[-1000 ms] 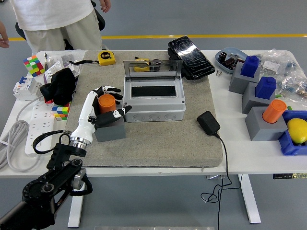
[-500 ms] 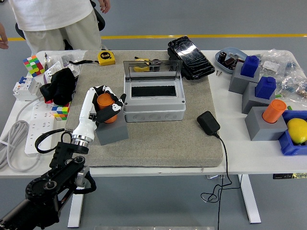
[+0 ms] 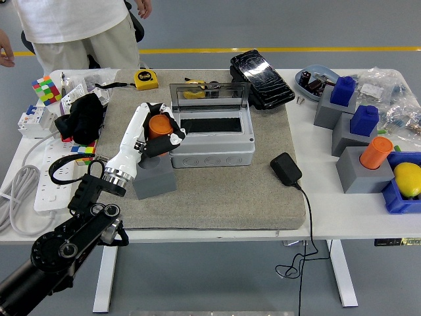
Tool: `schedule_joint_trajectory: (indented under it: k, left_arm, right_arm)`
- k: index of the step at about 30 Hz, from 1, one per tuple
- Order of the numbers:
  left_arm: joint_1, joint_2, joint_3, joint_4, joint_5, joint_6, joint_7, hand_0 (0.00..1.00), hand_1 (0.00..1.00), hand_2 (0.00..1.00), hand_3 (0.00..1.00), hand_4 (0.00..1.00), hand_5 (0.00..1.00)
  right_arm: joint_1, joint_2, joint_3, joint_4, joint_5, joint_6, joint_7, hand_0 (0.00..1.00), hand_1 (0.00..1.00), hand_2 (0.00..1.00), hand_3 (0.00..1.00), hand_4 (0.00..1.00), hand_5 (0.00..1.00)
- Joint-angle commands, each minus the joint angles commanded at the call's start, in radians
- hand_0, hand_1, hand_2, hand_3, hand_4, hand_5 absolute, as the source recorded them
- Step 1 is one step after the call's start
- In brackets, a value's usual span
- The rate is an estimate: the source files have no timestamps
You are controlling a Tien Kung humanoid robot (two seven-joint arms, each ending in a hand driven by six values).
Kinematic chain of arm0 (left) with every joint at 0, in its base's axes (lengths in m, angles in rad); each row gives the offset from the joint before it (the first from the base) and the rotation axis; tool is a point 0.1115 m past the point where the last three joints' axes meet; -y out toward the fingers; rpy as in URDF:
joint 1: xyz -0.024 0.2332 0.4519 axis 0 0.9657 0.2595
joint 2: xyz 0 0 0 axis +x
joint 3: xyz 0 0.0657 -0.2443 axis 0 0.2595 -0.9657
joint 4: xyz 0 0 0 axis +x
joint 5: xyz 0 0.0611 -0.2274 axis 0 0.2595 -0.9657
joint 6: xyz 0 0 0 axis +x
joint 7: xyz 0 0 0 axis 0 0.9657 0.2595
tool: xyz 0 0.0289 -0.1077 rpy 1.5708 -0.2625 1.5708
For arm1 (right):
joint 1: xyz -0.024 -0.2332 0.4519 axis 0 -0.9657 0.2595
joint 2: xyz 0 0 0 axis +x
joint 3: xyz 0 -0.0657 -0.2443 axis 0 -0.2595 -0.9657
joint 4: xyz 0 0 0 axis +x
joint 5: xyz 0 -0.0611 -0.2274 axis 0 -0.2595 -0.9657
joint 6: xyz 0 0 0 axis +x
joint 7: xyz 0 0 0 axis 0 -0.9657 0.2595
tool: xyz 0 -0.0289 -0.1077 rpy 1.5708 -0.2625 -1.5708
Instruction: Fetch the battery,place it into the box,close the lid of the box
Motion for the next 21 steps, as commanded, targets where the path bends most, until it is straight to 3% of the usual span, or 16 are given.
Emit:
schedule_joint_trajectory:
  k: [4, 7, 8, 13, 14, 15, 19, 20, 21]
  left_arm:
    - [-0.093, 0.011, 0.08, -0.022, 0.162, 0.001, 0.114, 0.121, 0.078, 0.106, 0.197, 0.301, 0.002]
    - [-0.161, -0.004, 0.133, -0.007, 0.283, -0.007, 0.178, 0.121, 0.078, 0.106, 0.197, 0.301, 0.002]
    - [-0.185, -0.014, 0.153, 0.003, 0.317, -0.011, 0.203, 0.128, 0.078, 0.11, 0.203, 0.382, 0.002]
    - [-0.29, -0.07, 0.236, 0.058, 0.448, -0.021, 0.306, 0.128, 0.078, 0.11, 0.203, 0.382, 0.002]
    - [-0.308, -0.082, 0.248, 0.071, 0.47, -0.026, 0.328, 0.138, 0.087, 0.115, 0.218, 0.504, 0.002]
    - [-0.326, -0.095, 0.259, 0.086, 0.489, -0.033, 0.351, 0.138, 0.087, 0.115, 0.218, 0.504, 0.002]
    - [-0.386, -0.097, 0.288, 0.151, 0.565, -0.072, 0.447, 0.138, 0.087, 0.115, 0.218, 0.504, 0.002]
    - [-0.4, -0.097, 0.295, 0.17, 0.58, -0.081, 0.465, 0.149, 0.095, 0.126, 0.215, 0.728, 0.002]
    - [-0.411, -0.097, 0.3, 0.187, 0.597, -0.091, 0.487, 0.149, 0.095, 0.126, 0.215, 0.728, 0.002]
  right_arm:
    - [0.002, -0.002, 0.0, 0.001, -0.001, -0.001, 0.001, 0.568, 0.626, 0.654, 0.552, 0.948, 0.493]
    - [0.002, -0.001, 0.003, 0.002, -0.003, -0.001, 0.001, 0.568, 0.626, 0.654, 0.552, 0.948, 0.493]
    - [0.002, -0.002, 0.004, 0.002, -0.005, -0.001, 0.001, 0.567, 0.626, 0.654, 0.551, 0.948, 0.492]
    - [0.0, -0.003, -0.001, 0.003, 0.0, -0.002, 0.0, 0.567, 0.626, 0.654, 0.551, 0.948, 0.492]
    - [0.0, -0.004, -0.004, 0.003, 0.001, -0.002, 0.0, 0.568, 0.626, 0.654, 0.552, 0.947, 0.492]
    - [-0.001, -0.004, -0.005, 0.003, 0.001, -0.002, 0.0, 0.568, 0.626, 0.654, 0.552, 0.947, 0.492]
    - [-0.001, -0.004, -0.01, 0.004, 0.003, -0.002, 0.0, 0.568, 0.626, 0.654, 0.552, 0.947, 0.492]
    - [-0.001, -0.004, -0.01, 0.004, 0.002, -0.003, 0.0, 0.567, 0.625, 0.653, 0.552, 0.947, 0.492]
    - [-0.001, -0.003, -0.01, 0.004, 0.001, -0.003, 0.0, 0.567, 0.625, 0.653, 0.552, 0.947, 0.492]
